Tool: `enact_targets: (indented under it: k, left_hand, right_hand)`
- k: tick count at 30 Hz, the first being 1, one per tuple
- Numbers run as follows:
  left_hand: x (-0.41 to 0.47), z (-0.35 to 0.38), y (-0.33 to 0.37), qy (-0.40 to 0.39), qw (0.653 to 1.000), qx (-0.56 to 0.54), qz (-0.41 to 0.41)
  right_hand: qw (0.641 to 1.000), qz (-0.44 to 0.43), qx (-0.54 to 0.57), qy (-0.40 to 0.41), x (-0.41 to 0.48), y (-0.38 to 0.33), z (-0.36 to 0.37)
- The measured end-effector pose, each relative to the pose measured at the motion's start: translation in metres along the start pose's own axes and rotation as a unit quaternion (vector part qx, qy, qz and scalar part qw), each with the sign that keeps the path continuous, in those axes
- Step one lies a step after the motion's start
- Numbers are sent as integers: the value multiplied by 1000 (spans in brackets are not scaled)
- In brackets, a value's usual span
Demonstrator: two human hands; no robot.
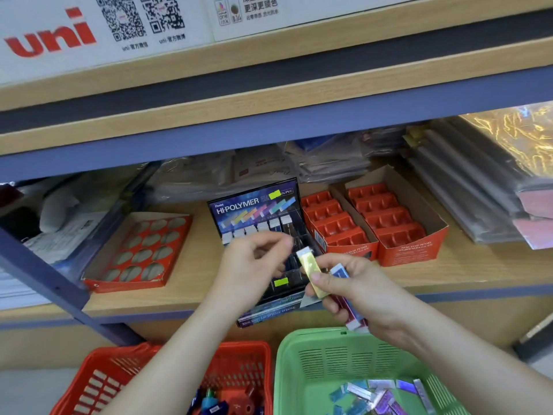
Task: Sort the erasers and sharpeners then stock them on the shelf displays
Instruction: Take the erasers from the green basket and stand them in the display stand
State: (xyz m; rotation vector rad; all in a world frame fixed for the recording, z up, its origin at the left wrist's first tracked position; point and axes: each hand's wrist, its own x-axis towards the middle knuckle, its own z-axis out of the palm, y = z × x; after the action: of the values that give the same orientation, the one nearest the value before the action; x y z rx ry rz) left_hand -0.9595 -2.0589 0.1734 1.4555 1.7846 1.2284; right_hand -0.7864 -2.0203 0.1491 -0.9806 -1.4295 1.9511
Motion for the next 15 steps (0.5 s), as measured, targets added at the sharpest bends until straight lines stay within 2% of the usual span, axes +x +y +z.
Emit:
enact_targets:
  k: [2, 6, 8, 12, 15]
  left_hand:
    - [-13, 8, 2, -43, 999, -18, -3]
    - [-22, 6, -1, -28, 998, -53, -37]
    - [-21, -2, 3, 11, 997, -67, -42]
    - [3, -35, 2, 161, 987, -2, -12]
    - [22, -50, -8, 185, 979, 89, 10]
  right_hand:
    - [999, -13, -44, -23, -2, 0, 3]
    - [998, 28, -58, -28, -5, 1, 4]
    - [997, 66, 21, -18, -5, 0, 3]
    - [982, 82, 170, 0, -5, -7, -1]
    - [967, 65, 245, -1, -6, -10, -3]
